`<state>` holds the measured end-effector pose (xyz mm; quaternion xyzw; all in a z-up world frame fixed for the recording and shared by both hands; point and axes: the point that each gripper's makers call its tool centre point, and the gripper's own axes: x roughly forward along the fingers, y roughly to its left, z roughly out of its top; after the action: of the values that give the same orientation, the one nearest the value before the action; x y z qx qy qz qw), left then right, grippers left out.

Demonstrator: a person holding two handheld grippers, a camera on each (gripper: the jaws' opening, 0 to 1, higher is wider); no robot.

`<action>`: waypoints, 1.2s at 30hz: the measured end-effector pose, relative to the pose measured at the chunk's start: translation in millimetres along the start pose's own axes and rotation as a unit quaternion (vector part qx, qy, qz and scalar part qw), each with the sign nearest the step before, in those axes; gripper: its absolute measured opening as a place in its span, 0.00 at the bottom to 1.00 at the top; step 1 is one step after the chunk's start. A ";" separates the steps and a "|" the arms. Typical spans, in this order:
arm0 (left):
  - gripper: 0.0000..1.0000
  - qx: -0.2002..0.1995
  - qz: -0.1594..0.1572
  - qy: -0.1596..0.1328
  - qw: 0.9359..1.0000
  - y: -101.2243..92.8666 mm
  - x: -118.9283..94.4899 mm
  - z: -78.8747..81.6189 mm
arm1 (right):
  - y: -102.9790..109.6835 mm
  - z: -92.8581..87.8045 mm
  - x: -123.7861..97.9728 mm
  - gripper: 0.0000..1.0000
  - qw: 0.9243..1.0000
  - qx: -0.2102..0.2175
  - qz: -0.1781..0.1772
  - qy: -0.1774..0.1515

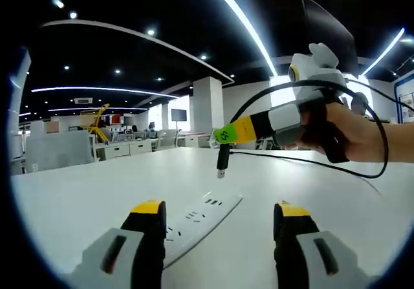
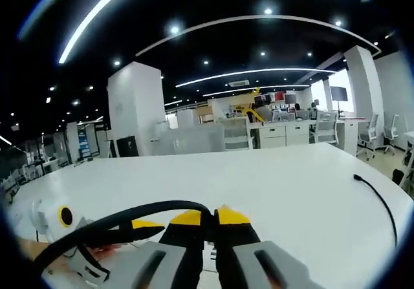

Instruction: Locate the USB plug end of the data cable currently connected to the USB port on the desk. Grip the plug, withdraw it from the port, and place it onto the desktop.

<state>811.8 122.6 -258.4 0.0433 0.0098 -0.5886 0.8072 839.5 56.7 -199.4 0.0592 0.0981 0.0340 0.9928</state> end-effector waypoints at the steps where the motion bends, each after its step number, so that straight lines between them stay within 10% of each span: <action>1: 0.68 -0.001 0.000 -0.001 1.000 0.1 0.0 0.4 | 0.3 -0.1 -0.3 0.06 1.000 0.001 0.000 0.000; 36: 0.68 0.009 -0.002 -0.005 1.000 -3.8 2.2 8.8 | 4.8 -0.9 -23.2 0.07 1.000 0.003 0.024 -0.010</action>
<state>808.6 118.6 -249.9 0.0476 0.0008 -0.5906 0.8055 816.3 59.8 -195.2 0.0645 0.0865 0.0566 0.9925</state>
